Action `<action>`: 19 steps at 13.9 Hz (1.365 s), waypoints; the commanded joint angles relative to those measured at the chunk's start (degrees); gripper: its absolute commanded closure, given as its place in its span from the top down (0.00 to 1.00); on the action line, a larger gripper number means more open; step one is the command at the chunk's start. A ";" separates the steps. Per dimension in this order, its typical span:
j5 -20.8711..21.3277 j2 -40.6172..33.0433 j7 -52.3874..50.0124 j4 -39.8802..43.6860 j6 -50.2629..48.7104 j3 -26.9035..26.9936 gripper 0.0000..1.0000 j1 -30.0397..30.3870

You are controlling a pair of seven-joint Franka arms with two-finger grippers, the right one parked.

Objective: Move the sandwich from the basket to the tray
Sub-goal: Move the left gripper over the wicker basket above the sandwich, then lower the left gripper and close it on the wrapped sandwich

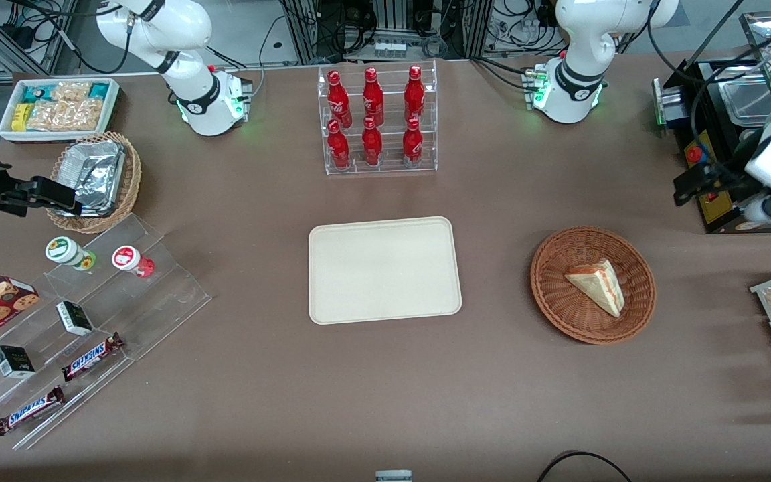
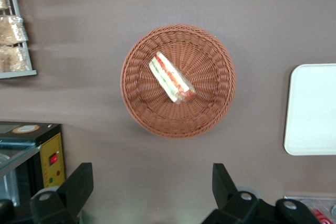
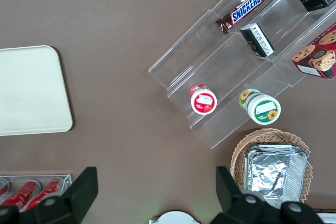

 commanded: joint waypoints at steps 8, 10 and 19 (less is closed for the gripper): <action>0.27 4.73 -16.38 -14.64 20.51 0.15 1.00 -0.24; 0.27 4.82 -23.42 -18.60 26.57 0.06 1.00 -0.33; 0.27 7.19 -34.26 -26.79 36.44 -0.20 1.00 -0.59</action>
